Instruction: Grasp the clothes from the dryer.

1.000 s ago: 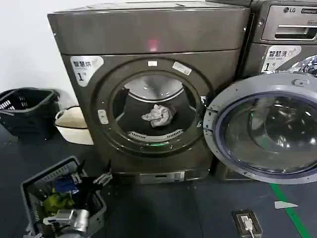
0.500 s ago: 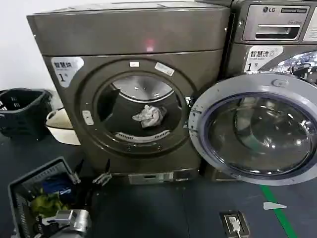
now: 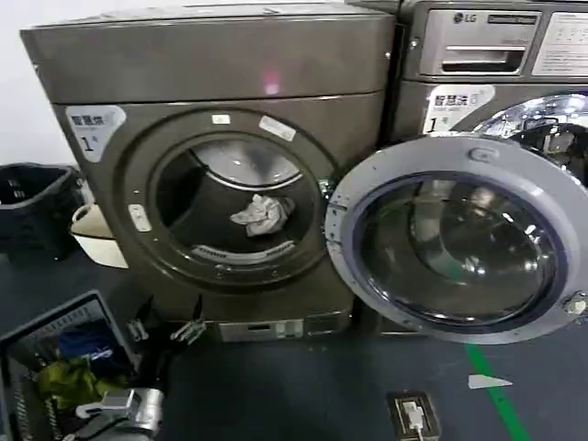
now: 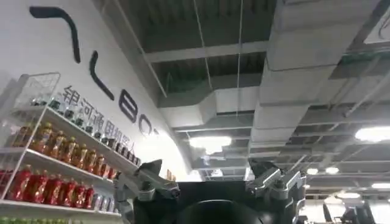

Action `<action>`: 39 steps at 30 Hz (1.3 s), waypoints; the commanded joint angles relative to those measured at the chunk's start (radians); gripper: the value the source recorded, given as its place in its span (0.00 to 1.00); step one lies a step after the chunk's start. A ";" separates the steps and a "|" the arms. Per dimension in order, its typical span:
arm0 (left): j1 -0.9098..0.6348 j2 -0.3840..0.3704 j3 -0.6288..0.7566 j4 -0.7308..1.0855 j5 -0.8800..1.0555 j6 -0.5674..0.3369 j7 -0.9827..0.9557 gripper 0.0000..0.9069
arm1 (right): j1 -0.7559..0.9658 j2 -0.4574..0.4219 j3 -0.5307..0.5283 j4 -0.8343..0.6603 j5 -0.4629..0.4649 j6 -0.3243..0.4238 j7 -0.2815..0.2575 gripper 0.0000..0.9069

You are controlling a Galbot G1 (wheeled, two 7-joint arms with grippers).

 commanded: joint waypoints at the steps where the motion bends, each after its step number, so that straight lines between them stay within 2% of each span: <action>1: 0.000 0.000 0.000 0.002 0.001 0.000 -0.001 1.00 | 0.000 0.000 -0.001 0.001 0.000 -0.001 0.001 1.00; 14: 0.000 -0.006 0.002 0.004 0.003 -0.002 0.000 1.00 | 0.003 0.006 -0.006 0.008 0.001 0.006 -0.002 1.00; 15: 0.001 -0.007 0.002 0.004 0.004 -0.003 0.000 1.00 | 0.001 0.006 -0.008 0.005 0.004 0.035 0.003 1.00; 18: 0.001 -0.008 0.003 0.001 0.003 -0.004 0.001 1.00 | -0.001 0.005 -0.005 0.008 0.011 0.058 -0.004 1.00; 24: 0.002 -0.008 0.003 -0.007 0.003 -0.003 0.001 1.00 | 0.001 0.009 -0.005 0.009 0.022 0.070 -0.012 1.00; 26: 0.002 -0.007 0.002 -0.009 0.002 -0.003 0.001 1.00 | 0.001 0.011 -0.010 0.005 0.028 0.117 -0.015 1.00; 39: -0.003 -0.001 0.018 -0.014 0.007 0.000 0.005 1.00 | -0.004 0.009 -0.003 -0.009 0.028 0.144 -0.019 1.00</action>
